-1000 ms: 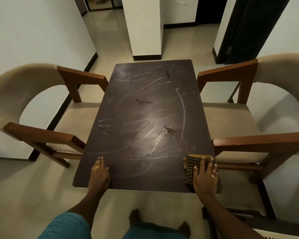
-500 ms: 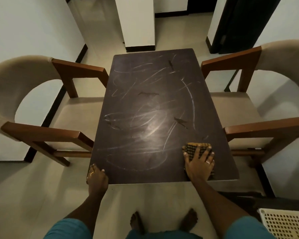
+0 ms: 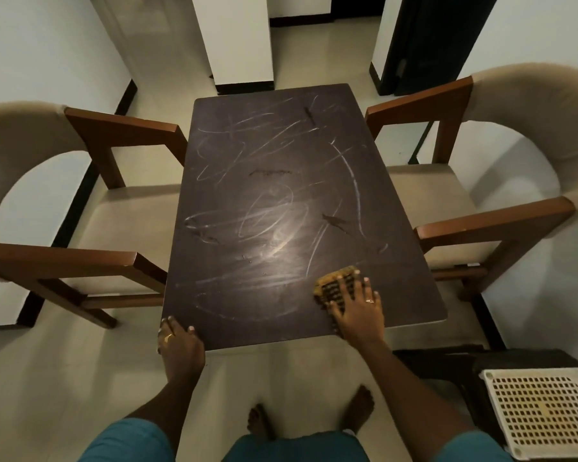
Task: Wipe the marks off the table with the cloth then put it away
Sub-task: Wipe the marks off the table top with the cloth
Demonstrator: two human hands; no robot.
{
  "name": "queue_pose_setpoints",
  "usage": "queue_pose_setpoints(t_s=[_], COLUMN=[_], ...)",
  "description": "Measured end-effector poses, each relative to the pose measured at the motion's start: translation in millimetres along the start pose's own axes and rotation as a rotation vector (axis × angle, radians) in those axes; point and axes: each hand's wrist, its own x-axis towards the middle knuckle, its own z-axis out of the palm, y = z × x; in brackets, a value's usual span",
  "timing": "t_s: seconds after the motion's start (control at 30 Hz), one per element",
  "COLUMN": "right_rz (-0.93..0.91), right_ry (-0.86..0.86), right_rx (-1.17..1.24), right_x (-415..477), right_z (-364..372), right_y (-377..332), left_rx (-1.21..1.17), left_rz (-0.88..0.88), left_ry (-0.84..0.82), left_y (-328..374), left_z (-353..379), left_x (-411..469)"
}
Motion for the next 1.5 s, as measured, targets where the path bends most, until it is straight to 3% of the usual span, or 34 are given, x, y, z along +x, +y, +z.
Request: queue_pose_setpoints(t_s=[0.2, 0.33, 0.47, 0.83, 1.0, 1.2, 1.37, 1.5], right_rz=[0.283, 0.42, 0.426, 0.141, -0.244, -0.406, -0.219, 0.033], right_ry=[0.085, 0.161, 0.191, 0.115, -0.033, -0.054, 0.029, 0.116], right_rx=[0.002, 0.084, 0.138, 0.163, 0.075, -0.004, 0.007, 0.029], right_x=[12, 11, 9, 8, -23, -24, 1, 22], right_z=[-16, -10, 3, 40, 71, 72, 54, 37], right_y=[61, 43, 2, -162, -228, -215, -168, -137], left_rx=[0.026, -0.018, -0.085, -0.148, -0.167, -0.141, -0.116, -0.153], left_rz=[0.011, 0.019, 0.046, 0.021, 0.028, 0.094, 0.116, 0.149], left_ry=[-0.005, -0.037, -0.027, -0.106, -0.112, -0.123, -0.132, -0.162], left_y=[-19, -30, -36, -43, -48, -57, -66, -65], left_z=[-1, 0, -6, -22, -24, -31, -33, -40], left_x=[4, 2, -2, 2, 6, 5, 14, 19])
